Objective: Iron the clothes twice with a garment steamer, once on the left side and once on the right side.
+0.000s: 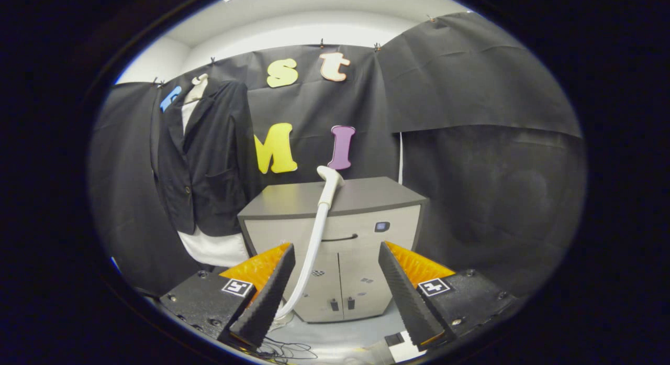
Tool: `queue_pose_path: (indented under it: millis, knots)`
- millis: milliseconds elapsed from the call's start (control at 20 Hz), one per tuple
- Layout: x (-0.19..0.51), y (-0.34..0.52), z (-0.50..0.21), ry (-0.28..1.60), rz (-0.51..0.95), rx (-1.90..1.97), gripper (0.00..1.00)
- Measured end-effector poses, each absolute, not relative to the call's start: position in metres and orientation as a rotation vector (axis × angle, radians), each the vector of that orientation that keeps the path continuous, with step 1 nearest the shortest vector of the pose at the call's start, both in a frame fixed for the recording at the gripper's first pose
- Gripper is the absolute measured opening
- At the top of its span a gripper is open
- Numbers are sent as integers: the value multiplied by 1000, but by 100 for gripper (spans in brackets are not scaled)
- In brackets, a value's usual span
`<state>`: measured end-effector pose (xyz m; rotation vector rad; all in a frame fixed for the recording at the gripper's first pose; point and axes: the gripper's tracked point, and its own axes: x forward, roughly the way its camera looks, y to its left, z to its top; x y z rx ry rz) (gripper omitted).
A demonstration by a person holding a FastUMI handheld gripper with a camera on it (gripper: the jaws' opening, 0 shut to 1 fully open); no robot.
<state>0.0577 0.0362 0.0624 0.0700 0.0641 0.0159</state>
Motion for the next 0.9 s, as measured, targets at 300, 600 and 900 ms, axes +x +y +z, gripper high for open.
queue_pose_path:
  millis: [300,600,900]
  knots:
    - [144,37,112,67,51,57,99]
    - [247,60,141,97,117,55,100]
    - [334,70,139,176,145,68,100]
